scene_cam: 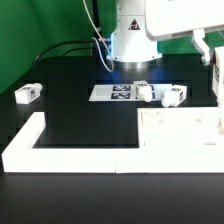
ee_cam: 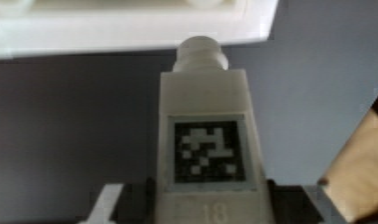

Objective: Assemble one leg

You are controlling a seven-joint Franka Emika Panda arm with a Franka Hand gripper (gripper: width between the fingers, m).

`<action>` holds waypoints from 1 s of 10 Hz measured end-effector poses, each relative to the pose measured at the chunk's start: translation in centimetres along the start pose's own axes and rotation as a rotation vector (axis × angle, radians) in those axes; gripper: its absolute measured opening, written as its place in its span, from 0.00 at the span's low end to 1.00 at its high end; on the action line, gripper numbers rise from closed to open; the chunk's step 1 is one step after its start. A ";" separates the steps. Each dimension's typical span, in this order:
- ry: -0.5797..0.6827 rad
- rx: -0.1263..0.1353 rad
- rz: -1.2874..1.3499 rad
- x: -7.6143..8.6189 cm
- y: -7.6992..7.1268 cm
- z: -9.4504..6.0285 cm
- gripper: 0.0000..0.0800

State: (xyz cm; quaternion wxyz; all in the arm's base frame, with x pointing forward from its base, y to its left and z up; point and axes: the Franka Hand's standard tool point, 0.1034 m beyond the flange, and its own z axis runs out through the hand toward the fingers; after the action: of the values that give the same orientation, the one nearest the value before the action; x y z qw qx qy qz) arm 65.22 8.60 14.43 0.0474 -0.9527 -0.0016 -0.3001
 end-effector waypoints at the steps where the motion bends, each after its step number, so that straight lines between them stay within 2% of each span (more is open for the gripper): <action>1: 0.074 -0.008 -0.006 -0.4 0.0 0.5 0.36; 2: 0.099 -0.014 -0.008 -1.5 0.0 1.5 0.36; 3: 0.054 -0.011 -0.005 -2.0 0.0 1.9 0.36; 4: 0.061 -0.011 -0.005 -1.7 0.0 1.7 0.36; 6: 0.046 -0.010 -0.005 -2.1 -0.1 1.8 0.36; 8: -0.002 0.000 -0.010 -2.5 -1.4 1.5 0.36; 10: 0.000 -0.004 -0.019 -3.4 -1.4 1.6 0.36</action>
Offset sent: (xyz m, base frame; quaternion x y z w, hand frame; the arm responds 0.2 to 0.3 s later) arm 0.0000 0.0000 0.0000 0.0000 0.0000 0.0000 1.0000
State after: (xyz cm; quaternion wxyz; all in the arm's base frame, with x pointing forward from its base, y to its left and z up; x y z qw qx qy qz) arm 63.35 10.19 11.28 0.0424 -0.9527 -0.0099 -0.3007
